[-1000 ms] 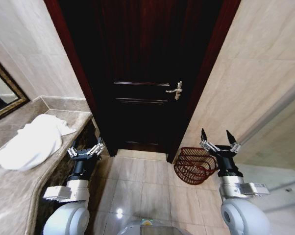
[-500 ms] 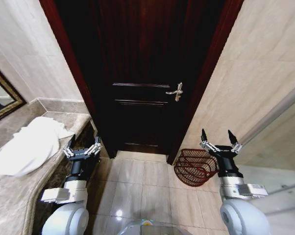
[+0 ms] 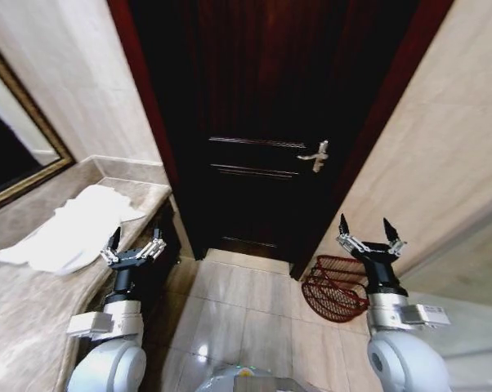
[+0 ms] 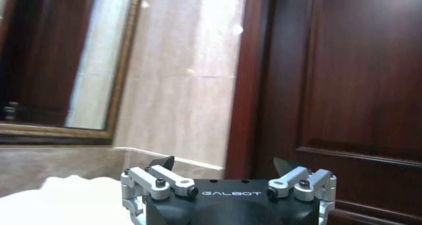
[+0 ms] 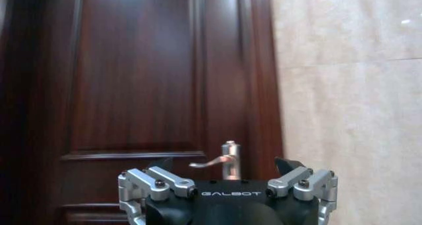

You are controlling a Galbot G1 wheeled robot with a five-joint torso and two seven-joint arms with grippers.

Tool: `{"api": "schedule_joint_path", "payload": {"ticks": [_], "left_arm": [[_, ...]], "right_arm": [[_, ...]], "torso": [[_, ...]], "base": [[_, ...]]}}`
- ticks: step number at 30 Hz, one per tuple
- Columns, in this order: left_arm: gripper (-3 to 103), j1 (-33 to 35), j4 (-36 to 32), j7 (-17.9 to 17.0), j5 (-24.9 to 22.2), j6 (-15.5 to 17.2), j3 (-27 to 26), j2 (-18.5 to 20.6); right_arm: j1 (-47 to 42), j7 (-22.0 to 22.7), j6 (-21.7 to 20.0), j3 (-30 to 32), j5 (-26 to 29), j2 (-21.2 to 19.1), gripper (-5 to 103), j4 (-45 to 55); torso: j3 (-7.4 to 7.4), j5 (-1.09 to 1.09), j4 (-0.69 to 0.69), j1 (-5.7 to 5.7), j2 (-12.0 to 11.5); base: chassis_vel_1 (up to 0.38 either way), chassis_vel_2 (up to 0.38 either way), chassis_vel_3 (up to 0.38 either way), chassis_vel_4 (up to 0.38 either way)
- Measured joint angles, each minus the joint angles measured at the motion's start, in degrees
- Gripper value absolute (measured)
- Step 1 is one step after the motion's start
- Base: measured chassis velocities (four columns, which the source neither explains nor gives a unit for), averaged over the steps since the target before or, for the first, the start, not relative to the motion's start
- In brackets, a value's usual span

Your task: Discard the used towel into the hamper.

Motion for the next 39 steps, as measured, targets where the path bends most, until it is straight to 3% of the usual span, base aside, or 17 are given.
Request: {"api": "schedule_joint_path", "payload": {"ticks": [5, 11, 18, 33, 39], "left_arm": [[98, -0.1, 0.0, -0.2, 0.0, 0.3, 0.0, -0.1], [98, -0.1, 0.0, -0.4, 0.1, 0.4, -0.4, -0.2], [98, 0.0, 0.0, -0.6, -0.3, 0.4, -0.6, -0.2], [95, -0.1, 0.0, -2.0, -0.1, 4.9, -0.7, 0.6], [95, -1.3, 0.0, -4.3, -3.9, 6.4, -1.0, 2.6]], "right_arm": [[0.0, -0.7, 0.3, -0.1, 0.8, -0.2, 100, 0.0], [-0.2, -3.0, -0.9, -0.5, 5.7, -0.4, 100, 1.6], [0.4, -4.8, -0.5, 0.0, 4.0, -0.9, 100, 0.9], [0.5, -5.3, 2.0, -0.2, 2.4, 0.4, 100, -0.6], [1.3, -4.4, 2.5, -0.2, 1.9, 0.1, 100, -1.2]], "torso": [[0.01, 0.00, 0.00, 0.00, 0.0], [0.01, -0.01, -0.01, 0.00, 0.0], [0.00, -0.01, 0.01, 0.00, 0.0], [0.00, -0.01, -0.01, 0.00, 0.0], [0.00, -0.01, -0.01, 0.00, 0.0]], "base": [[0.110, 0.116, 0.110, 0.117], [0.115, 0.121, 0.111, 0.136], [0.124, 0.126, 0.110, 0.117], [0.010, 0.015, 0.018, 0.011], [0.000, 0.000, 0.000, 0.000]]}}
